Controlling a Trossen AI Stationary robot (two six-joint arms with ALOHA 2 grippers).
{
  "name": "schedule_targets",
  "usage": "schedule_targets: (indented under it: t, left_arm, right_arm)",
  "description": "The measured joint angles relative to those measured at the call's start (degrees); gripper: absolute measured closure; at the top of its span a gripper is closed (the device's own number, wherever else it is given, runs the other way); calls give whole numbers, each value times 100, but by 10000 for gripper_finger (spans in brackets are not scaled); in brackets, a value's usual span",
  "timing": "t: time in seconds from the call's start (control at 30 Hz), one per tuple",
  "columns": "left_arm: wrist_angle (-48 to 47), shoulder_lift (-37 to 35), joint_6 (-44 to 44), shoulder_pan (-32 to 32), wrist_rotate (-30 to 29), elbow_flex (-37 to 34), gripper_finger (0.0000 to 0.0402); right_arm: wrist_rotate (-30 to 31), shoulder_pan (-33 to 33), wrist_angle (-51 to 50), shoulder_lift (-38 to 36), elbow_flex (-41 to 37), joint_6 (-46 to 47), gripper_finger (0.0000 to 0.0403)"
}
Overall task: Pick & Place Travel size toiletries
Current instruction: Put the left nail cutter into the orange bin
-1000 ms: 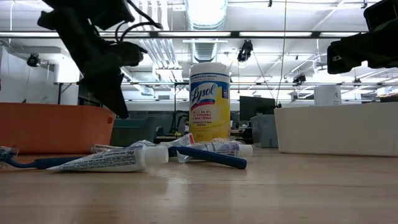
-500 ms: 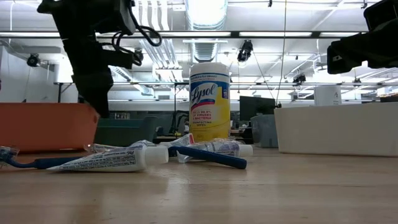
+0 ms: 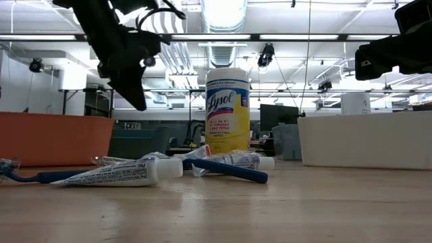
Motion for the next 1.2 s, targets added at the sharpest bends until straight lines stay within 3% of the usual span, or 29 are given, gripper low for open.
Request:
schedule_targets:
  t: [0.17, 0.43, 0.6, 0.87, 1.03, 1.2]
  left_arm:
    - [217, 259, 266, -4, 879, -31, 250]
    - [84, 1201, 414, 0, 1729, 263, 250]
    - [-816, 1910, 784, 0, 1686, 977, 250]
    - [-2532, 2683, 1390, 2, 1013, 2170, 254]
    - [-2597, 3009, 2170, 4, 982, 2259, 276]
    - [-2894, 3265, 2324, 2, 765, 2208, 311]
  right_arm:
    - [2, -1, 2, 0, 0, 0, 334]
    - [1, 0, 2, 0, 0, 1, 327]
    - [0, -1, 0, 0, 0, -1, 321]
    - [2, -2, 1, 0, 0, 0, 321]
    - [0, -1, 0, 0, 0, 0, 330]
    - [1, 0, -1, 0, 0, 1, 335]
